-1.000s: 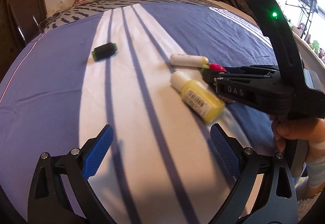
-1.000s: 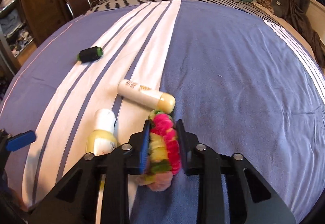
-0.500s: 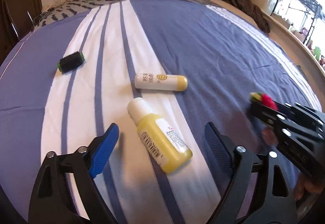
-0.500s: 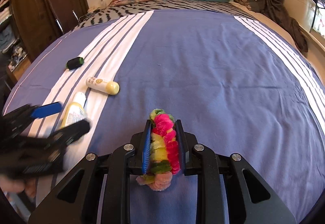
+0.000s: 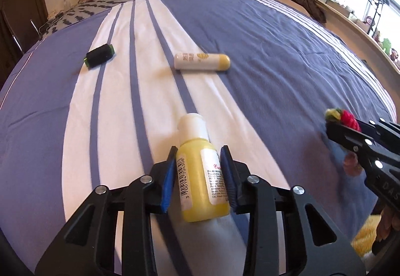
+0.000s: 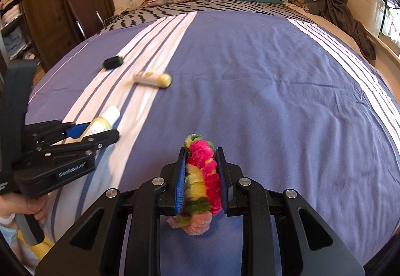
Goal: Collect trash
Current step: 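Carry the garland and yellow bottle down into the bin and open both tools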
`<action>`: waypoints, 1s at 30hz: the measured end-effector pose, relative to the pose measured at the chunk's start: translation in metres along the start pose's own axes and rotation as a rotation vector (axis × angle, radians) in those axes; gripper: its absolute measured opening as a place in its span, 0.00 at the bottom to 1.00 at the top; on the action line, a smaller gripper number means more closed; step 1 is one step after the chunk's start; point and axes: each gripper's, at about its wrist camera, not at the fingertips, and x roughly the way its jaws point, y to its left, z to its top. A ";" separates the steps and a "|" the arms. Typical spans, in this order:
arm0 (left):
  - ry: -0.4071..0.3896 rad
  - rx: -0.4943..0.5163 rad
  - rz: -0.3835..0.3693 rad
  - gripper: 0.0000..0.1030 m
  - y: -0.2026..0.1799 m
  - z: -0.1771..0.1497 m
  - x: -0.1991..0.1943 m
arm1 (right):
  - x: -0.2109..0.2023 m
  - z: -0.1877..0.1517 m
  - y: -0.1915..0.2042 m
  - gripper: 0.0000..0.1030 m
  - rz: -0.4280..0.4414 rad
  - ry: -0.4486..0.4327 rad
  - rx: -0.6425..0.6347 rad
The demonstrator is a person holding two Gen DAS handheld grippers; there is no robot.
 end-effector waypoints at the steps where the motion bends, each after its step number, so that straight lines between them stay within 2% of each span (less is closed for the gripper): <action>1: -0.002 0.007 -0.003 0.31 0.000 -0.007 -0.006 | -0.002 -0.003 0.004 0.23 0.003 0.001 -0.003; 11: -0.043 0.014 -0.015 0.30 -0.006 -0.073 -0.067 | -0.046 -0.045 0.038 0.23 0.050 -0.018 -0.018; 22: -0.136 -0.015 -0.029 0.30 -0.013 -0.142 -0.140 | -0.092 -0.103 0.070 0.23 0.109 -0.039 -0.030; 26: -0.149 -0.020 -0.035 0.30 -0.017 -0.167 -0.156 | -0.099 -0.123 0.075 0.23 0.122 -0.025 -0.034; 30: -0.122 -0.024 -0.046 0.30 -0.020 -0.193 -0.157 | -0.100 -0.145 0.078 0.23 0.124 0.001 -0.043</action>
